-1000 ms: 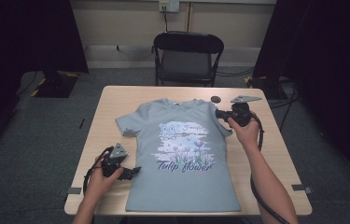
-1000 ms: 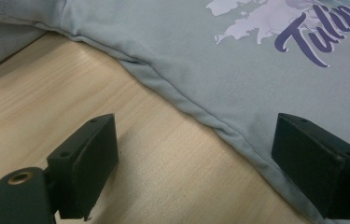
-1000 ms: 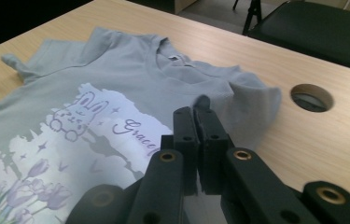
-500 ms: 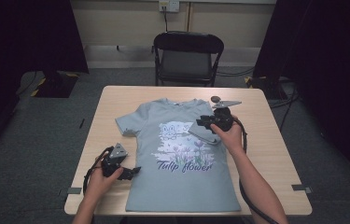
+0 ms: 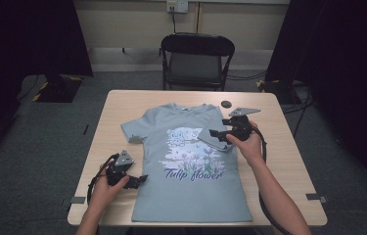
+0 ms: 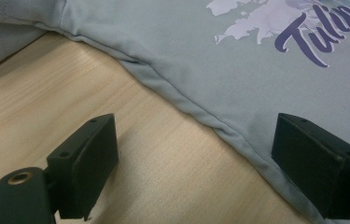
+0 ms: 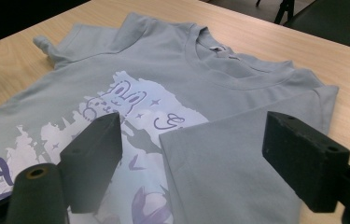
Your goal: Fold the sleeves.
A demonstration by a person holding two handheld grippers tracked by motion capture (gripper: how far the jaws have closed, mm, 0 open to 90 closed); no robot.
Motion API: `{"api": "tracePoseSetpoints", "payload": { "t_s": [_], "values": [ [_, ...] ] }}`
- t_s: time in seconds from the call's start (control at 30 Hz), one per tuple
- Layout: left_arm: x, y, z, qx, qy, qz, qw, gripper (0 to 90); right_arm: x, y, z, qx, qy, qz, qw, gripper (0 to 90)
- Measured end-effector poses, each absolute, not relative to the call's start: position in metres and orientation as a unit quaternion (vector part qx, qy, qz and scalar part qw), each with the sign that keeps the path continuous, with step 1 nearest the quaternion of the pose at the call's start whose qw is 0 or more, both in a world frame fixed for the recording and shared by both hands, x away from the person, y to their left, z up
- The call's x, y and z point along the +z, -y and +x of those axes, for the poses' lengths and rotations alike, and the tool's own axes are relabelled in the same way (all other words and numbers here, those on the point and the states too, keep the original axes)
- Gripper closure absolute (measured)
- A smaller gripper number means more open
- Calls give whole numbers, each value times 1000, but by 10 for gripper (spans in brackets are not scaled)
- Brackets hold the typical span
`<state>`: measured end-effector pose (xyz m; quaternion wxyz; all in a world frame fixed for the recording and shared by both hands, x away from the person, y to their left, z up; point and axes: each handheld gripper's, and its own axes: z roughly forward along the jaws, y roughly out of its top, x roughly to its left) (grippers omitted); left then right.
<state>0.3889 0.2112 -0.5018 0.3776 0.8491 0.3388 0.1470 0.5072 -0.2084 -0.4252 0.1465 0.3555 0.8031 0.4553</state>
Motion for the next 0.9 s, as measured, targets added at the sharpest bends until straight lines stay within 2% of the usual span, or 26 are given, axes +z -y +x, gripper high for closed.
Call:
{"api": "tracePoseSetpoints", "payload": {
  "t_s": [0.3,0.9],
  "values": [
    [-502,-211,389,147,-339,849,377,140,-426,221,498,456,-803,353,147,133],
    [-502,-211,389,147,-339,849,377,140,-425,239,483,452,-813,336,148,132]
  ]
}}
